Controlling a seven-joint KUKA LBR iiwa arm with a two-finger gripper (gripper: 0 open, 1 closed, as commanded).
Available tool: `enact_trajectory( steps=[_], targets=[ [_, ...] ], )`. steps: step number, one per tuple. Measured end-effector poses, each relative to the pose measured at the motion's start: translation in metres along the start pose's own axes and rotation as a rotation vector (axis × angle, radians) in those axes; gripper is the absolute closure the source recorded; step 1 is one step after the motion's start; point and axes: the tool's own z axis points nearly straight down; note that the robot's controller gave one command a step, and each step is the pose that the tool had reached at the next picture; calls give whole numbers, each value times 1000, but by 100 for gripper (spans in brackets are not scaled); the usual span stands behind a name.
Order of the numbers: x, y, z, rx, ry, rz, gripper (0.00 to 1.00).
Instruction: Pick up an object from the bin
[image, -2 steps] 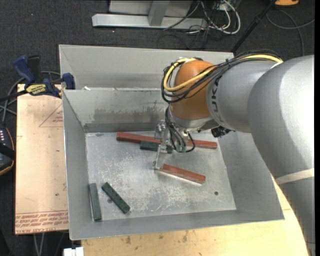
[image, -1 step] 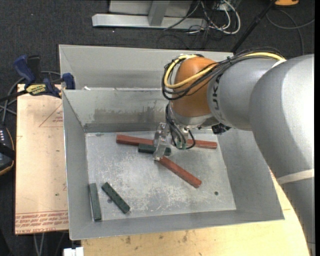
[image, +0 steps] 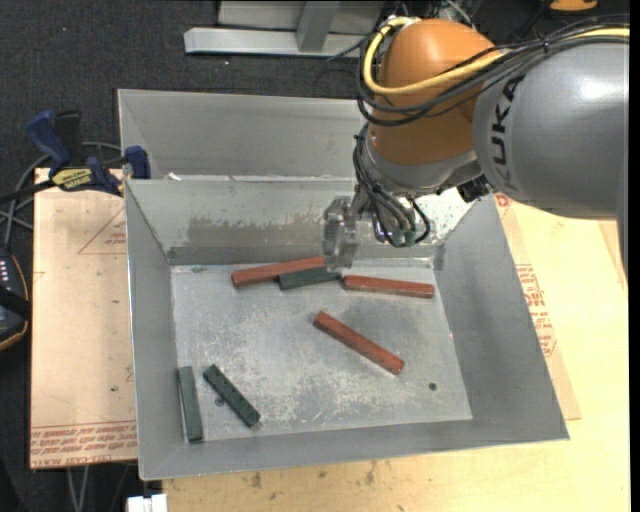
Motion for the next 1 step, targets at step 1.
enact_trajectory(
  steps=[1],
  targets=[
    [28,-29,66,0,17,-313,100]
  ],
)
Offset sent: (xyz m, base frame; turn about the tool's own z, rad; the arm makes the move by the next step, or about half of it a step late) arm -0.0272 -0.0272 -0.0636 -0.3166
